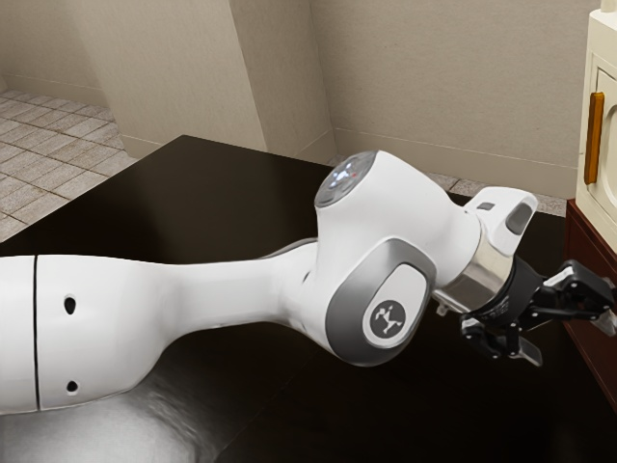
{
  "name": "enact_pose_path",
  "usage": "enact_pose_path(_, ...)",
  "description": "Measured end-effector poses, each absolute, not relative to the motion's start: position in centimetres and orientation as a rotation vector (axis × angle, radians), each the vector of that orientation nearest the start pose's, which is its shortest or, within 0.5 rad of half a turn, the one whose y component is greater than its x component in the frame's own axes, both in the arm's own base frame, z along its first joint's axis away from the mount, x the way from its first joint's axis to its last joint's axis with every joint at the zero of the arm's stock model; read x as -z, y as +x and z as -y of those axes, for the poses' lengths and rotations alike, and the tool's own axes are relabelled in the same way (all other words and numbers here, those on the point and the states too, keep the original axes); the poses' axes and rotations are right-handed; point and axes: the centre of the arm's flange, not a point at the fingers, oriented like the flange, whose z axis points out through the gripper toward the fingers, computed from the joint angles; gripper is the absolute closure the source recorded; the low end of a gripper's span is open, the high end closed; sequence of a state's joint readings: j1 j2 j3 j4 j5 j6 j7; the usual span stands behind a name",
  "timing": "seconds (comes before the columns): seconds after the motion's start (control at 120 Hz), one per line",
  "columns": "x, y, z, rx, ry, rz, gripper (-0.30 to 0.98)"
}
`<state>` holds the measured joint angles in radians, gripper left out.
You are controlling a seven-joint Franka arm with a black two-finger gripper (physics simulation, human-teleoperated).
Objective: Pull the drawer handle with one arm to open the drawer
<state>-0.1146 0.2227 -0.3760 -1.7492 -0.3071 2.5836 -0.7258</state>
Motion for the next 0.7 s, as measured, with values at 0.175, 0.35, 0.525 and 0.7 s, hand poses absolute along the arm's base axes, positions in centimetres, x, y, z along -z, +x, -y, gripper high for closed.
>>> enact_pose_path(0.175, -52.5, 59.9, 29.0, -0.432, 2.427, -0.589, 0.04)
enact_pose_path(0.35, -54.5, 60.7, 28.4, -0.494, 2.415, -0.568, 0.03)
enact_pose_path(0.525, -53.2, 62.2, 28.1, -0.490, 2.424, -0.570, 0.02)
enact_pose_path(0.7, -51.9, 64.0, 27.7, -0.486, 2.425, -0.583, 0.01)
